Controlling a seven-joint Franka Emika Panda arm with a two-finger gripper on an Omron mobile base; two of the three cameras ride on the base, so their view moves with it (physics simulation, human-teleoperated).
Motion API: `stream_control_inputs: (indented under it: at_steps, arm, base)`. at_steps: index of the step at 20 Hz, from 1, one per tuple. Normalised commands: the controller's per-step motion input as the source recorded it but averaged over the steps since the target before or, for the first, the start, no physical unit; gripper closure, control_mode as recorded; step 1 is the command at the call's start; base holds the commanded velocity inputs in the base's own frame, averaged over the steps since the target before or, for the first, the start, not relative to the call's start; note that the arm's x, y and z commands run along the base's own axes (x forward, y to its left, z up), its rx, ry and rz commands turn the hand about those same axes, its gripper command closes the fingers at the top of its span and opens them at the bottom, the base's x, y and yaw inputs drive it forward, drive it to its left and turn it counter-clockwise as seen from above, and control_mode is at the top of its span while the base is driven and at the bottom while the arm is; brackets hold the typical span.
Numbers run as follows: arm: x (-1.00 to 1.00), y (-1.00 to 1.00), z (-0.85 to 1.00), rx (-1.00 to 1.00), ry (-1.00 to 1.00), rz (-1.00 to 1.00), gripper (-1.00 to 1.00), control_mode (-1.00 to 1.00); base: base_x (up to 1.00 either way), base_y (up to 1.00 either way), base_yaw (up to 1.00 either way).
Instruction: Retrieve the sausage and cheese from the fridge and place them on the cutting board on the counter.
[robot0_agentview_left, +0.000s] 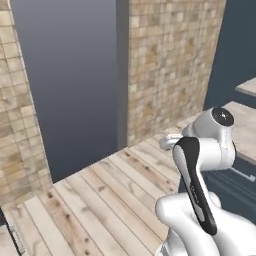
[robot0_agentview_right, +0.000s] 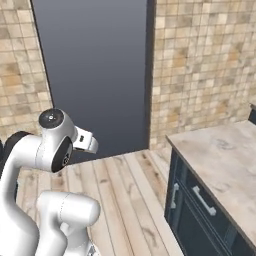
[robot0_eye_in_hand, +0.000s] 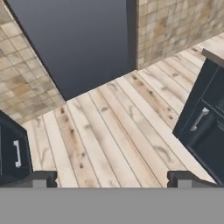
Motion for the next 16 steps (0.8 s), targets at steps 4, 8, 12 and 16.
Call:
stream_control_inputs:
  at_steps: [4, 8, 12, 16]
  arm:
    - [0.00, 0.00, 0.00, 0.00, 0.00, 0.00, -1.00, 1.00]
    - [0.00, 0.00, 0.00, 0.00, 0.00, 0.00, -1.00, 1.00]
    - [0.00, 0.00, 0.00, 0.00, 0.00, 0.00, -1.00, 1.00]
    - [0.00, 0.00, 0.00, 0.00, 0.00, 0.00, -1.00, 1.00]
  base:
    - [1.00, 0.16, -0.38]
    - [1.00, 0.21, -0.41]
    - [1.00, 0.36, -0.40]
    - [1.00, 0.39, -0.38]
